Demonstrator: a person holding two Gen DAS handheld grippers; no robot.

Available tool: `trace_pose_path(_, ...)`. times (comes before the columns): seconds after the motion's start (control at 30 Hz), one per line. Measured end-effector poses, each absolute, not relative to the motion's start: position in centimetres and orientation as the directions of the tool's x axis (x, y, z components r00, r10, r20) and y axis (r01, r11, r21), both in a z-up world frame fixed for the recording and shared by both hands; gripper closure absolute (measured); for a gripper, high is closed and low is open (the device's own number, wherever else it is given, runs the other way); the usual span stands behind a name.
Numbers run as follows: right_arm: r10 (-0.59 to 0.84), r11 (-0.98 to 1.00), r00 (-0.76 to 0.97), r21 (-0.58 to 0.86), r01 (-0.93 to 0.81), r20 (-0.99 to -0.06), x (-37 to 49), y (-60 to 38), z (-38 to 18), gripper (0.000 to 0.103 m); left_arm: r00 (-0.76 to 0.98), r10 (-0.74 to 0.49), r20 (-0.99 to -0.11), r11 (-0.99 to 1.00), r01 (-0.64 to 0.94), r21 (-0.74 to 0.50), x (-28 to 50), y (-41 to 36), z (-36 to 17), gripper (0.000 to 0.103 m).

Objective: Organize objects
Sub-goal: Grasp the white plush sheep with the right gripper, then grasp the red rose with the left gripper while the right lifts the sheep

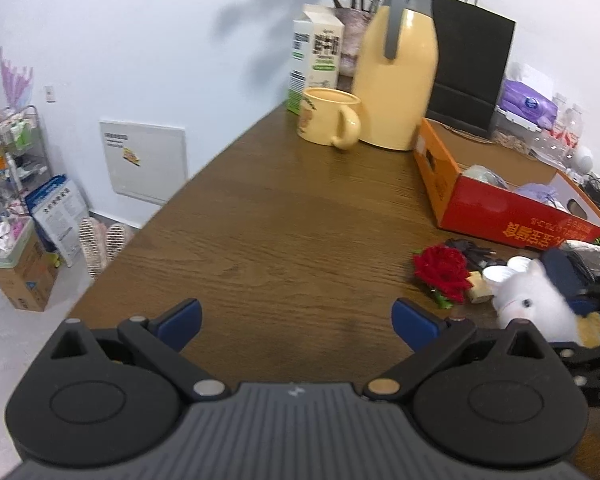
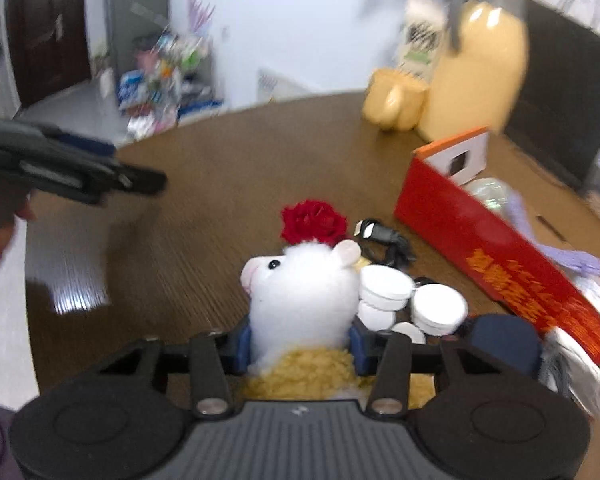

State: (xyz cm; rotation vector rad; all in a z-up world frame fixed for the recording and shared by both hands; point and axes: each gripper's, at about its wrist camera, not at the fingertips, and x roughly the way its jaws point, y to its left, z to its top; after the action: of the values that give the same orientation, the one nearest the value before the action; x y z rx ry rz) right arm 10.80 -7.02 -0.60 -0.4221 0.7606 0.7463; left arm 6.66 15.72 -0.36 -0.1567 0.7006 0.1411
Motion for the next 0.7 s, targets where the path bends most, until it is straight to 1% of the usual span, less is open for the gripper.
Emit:
trace_pose_path(0.13,0.436,0.755,0.600,-0.091,-0.650,-0.671,9.0,-9.2,1.0,0.059,0.762,0.027,-0.647,0.981,-0.143,-0.127,9.2,13.9,-0.7,0.000)
trace_pose_path(0.23,0.404,0.813,0.660,-0.082,-0.576,-0.633,8.5,-10.8,1.9,0.059,0.767,-0.003,-0.642,0.981,-0.121,-0.149,11.5,12.3,-1.0,0.000)
trace_pose_path(0.33,0.380,0.862,0.695,-0.039,-0.506,-0.610,8.7,-12.2,1.9,0.059,0.770,-0.028,-0.637,0.982,-0.100,-0.163,13.7,10.5,-1.2,0.000)
trace_pose_path(0.47,0.364,0.894,0.727,0.000,-0.447,-0.582,8.9,-13.4,0.8,0.059,0.745,-0.036,-0.667,0.981,-0.100,-0.165,16.0,9.1,-2.3,0.000)
trace_pose_path(0.53,0.367,0.901,0.727,0.029,-0.432,-0.581,8.9,-13.8,0.4,0.059,0.734,-0.044,-0.678,0.980,-0.101,-0.172,16.6,8.8,-2.8,0.003)
trace_pose_path(0.57,0.369,0.903,0.724,0.043,-0.426,-0.583,9.1,-13.9,0.0,0.059,0.732,-0.051,-0.680,0.979,-0.098,-0.179,16.7,8.7,-3.0,0.013)
trace_pose_path(0.6,0.369,0.906,0.722,0.052,-0.421,-0.585,9.1,-14.0,-0.2,0.059,0.730,-0.058,-0.681,0.978,-0.095,-0.185,16.8,8.7,-3.1,0.028)
trace_pose_path(0.63,0.369,0.907,0.720,0.059,-0.417,-0.587,9.1,-14.2,-0.4,0.059,0.726,-0.075,-0.683,0.976,-0.086,-0.199,16.8,8.7,-3.3,0.037)
trace_pose_path(0.67,0.371,0.907,0.718,0.064,-0.416,-0.589,9.0,-14.2,-0.5,0.059,0.723,-0.094,-0.685,0.974,-0.075,-0.213,16.8,8.7,-3.4,0.057)
trace_pose_path(0.7,0.374,0.906,0.715,0.069,-0.417,-0.591,9.1,-14.1,-0.7,0.059,0.716,-0.104,-0.690,0.974,-0.069,-0.218,16.7,8.7,-3.5,0.064)
